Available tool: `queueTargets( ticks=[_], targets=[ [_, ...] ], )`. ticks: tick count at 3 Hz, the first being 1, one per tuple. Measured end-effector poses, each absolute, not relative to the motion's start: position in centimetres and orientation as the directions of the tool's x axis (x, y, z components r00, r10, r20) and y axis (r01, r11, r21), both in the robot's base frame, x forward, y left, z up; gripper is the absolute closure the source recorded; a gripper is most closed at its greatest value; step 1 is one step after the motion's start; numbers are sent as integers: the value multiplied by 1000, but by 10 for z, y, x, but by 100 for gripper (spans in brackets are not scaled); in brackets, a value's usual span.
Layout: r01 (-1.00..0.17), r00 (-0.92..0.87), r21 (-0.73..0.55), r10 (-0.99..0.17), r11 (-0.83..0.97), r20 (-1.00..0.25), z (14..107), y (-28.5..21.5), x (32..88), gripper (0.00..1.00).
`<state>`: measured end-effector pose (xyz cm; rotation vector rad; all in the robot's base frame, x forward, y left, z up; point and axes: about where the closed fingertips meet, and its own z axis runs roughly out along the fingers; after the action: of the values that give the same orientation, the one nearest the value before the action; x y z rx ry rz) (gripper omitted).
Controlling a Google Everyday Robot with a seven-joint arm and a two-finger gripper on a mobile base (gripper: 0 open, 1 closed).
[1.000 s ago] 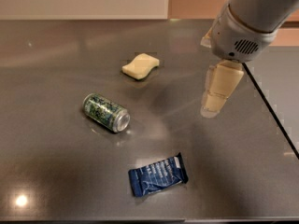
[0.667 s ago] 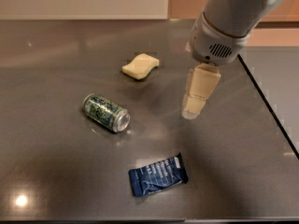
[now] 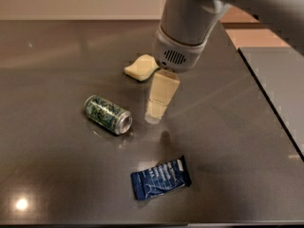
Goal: Place green can upright
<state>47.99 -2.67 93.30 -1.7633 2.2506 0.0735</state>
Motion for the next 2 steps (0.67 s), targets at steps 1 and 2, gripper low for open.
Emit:
queueTargets(
  ticks=[1, 2],
  targets=[
    [-939, -285, -124, -929, 320, -237, 927, 3, 482, 0],
    [-932, -312, -120, -924, 343, -220, 919, 29, 481, 0]
  ],
)
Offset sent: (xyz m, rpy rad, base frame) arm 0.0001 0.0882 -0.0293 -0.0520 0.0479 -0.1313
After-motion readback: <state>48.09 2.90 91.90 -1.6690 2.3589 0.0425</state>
